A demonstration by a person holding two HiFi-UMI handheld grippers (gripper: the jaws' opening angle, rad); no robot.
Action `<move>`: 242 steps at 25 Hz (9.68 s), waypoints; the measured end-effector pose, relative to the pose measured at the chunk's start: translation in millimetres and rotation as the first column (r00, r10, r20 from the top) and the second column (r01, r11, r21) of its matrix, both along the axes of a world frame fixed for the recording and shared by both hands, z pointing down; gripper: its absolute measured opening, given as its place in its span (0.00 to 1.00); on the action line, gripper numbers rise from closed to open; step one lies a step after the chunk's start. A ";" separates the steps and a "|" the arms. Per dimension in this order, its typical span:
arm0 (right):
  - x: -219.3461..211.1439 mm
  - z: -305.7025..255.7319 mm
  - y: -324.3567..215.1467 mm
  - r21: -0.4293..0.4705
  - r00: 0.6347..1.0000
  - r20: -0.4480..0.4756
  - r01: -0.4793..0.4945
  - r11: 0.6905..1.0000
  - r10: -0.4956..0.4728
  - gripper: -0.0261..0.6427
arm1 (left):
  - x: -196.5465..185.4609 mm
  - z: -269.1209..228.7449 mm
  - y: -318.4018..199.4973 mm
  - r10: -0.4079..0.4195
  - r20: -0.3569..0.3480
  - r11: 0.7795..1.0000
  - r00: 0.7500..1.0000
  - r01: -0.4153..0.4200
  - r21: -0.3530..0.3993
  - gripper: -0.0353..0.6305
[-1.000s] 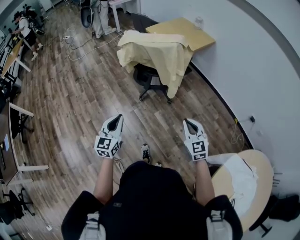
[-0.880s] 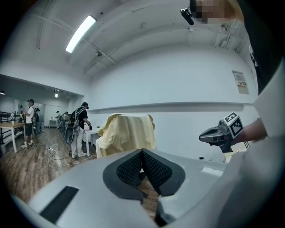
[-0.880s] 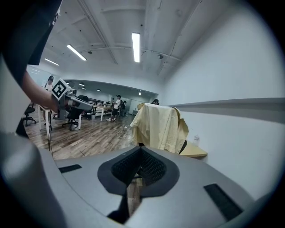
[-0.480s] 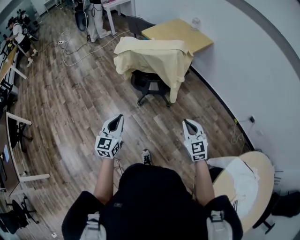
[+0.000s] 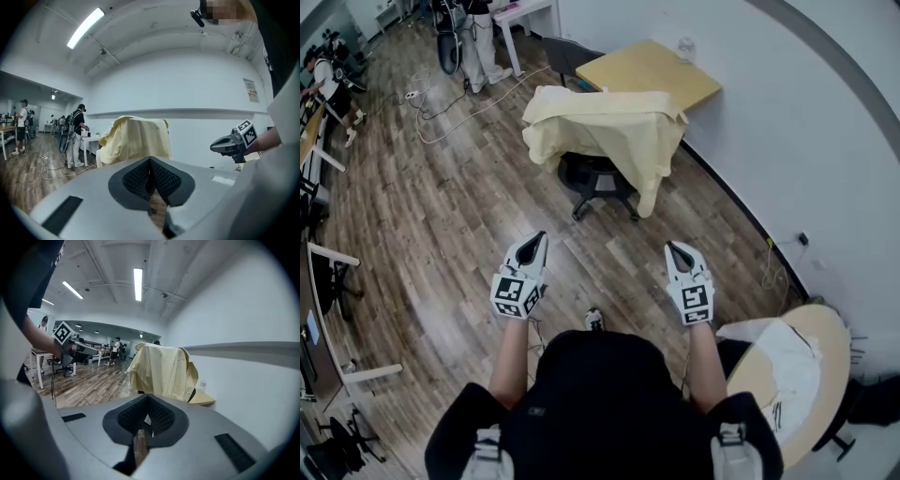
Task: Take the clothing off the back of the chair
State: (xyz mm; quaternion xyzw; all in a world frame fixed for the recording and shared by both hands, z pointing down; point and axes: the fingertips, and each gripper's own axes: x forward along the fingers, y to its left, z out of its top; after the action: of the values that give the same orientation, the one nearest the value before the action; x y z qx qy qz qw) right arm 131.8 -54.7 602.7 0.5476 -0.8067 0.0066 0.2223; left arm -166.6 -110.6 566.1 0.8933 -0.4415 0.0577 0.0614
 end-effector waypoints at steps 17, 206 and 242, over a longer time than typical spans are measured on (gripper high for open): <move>-22.0 9.1 -29.5 0.000 0.999 -0.005 -0.037 0.999 0.037 0.03 | -25.3 10.3 -37.8 0.010 -0.022 1.000 1.000 -0.010 0.002 0.06; 53.9 -96.4 -291.5 0.304 0.982 -0.052 -0.158 0.939 0.182 0.05 | 7.9 -91.7 -282.9 -0.080 -0.096 0.939 0.992 0.108 0.328 0.06; 69.3 -89.1 -254.1 0.265 0.998 0.002 -0.062 0.962 0.064 0.05 | 21.4 -96.4 -217.4 -0.233 -0.066 0.924 0.970 0.242 0.297 0.06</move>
State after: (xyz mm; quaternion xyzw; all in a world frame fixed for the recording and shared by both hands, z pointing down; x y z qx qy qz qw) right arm 201.1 -308.8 513.5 0.5979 -0.7816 -0.0961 0.1493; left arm -145.3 -328.0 469.7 0.8327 -0.5492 -0.0315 -0.0633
